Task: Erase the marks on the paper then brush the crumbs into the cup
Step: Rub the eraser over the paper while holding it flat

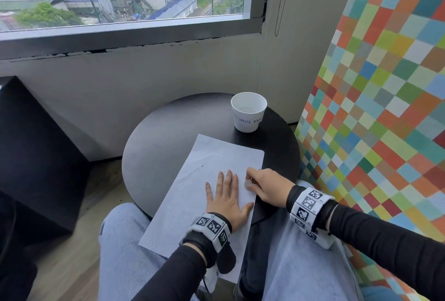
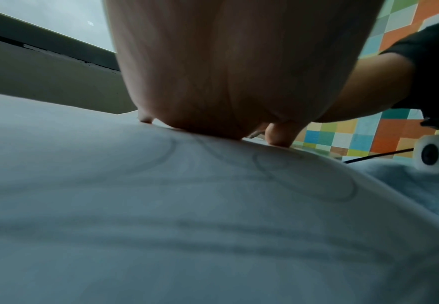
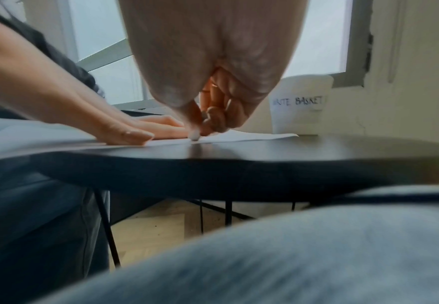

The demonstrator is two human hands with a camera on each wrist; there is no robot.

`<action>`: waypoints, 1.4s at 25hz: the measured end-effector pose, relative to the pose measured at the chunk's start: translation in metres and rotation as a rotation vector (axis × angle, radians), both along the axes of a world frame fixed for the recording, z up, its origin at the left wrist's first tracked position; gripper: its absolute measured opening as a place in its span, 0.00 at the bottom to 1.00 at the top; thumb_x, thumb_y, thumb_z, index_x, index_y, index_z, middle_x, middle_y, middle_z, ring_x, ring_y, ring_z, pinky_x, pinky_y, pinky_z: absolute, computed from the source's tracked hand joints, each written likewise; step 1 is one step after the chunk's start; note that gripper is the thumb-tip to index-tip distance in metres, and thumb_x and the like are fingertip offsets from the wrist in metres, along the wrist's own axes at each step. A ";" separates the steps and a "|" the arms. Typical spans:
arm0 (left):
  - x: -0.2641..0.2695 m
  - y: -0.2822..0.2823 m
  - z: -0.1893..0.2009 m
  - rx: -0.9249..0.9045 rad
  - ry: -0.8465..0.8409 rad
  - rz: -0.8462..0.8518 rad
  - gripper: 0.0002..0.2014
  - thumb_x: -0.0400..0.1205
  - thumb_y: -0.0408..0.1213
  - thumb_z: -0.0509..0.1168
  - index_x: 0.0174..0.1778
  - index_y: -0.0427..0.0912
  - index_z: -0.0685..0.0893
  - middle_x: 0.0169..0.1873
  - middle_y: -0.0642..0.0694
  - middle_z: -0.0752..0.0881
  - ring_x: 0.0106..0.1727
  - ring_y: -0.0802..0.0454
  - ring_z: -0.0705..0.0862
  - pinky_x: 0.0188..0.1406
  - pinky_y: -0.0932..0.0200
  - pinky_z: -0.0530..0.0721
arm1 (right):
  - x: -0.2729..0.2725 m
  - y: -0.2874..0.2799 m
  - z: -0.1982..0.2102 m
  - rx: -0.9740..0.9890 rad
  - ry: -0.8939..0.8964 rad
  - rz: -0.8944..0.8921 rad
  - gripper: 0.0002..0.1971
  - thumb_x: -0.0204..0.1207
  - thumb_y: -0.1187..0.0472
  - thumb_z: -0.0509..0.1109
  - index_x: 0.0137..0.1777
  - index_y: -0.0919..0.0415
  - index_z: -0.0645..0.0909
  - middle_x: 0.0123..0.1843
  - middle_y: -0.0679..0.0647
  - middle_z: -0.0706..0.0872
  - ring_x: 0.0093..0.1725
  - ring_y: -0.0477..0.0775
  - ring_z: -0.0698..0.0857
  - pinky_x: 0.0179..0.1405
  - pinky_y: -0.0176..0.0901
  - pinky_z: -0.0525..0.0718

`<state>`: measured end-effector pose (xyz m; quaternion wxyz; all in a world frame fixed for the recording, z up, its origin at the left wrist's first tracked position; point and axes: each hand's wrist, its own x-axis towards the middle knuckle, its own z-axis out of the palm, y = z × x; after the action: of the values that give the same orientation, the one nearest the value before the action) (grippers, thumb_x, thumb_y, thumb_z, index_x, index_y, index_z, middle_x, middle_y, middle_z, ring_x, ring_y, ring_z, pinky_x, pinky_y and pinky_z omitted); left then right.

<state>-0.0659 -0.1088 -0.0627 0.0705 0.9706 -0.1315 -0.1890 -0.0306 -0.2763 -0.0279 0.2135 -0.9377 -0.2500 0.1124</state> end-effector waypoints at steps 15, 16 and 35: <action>0.001 0.002 0.003 -0.001 0.030 -0.022 0.65 0.57 0.84 0.22 0.85 0.43 0.30 0.84 0.47 0.27 0.83 0.46 0.24 0.79 0.33 0.28 | -0.006 -0.003 -0.001 0.041 0.008 0.072 0.04 0.79 0.57 0.63 0.49 0.55 0.71 0.40 0.55 0.86 0.40 0.59 0.83 0.43 0.51 0.80; 0.002 0.002 0.005 -0.004 0.032 -0.025 0.66 0.54 0.83 0.21 0.85 0.43 0.29 0.84 0.47 0.27 0.83 0.46 0.24 0.79 0.33 0.28 | -0.008 -0.002 -0.001 0.037 0.016 0.104 0.04 0.79 0.57 0.64 0.49 0.55 0.71 0.39 0.54 0.85 0.39 0.57 0.82 0.42 0.49 0.80; -0.002 -0.001 0.017 -0.014 0.038 -0.025 0.79 0.35 0.83 0.10 0.85 0.41 0.30 0.84 0.46 0.28 0.84 0.44 0.26 0.79 0.30 0.31 | -0.008 -0.004 -0.003 0.126 -0.059 0.104 0.04 0.77 0.58 0.65 0.44 0.53 0.72 0.29 0.43 0.76 0.28 0.44 0.74 0.34 0.40 0.76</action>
<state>-0.0678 -0.1094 -0.0452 0.0776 0.9646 -0.1437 -0.2072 -0.0384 -0.2805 -0.0313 0.2583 -0.9111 -0.3111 0.0798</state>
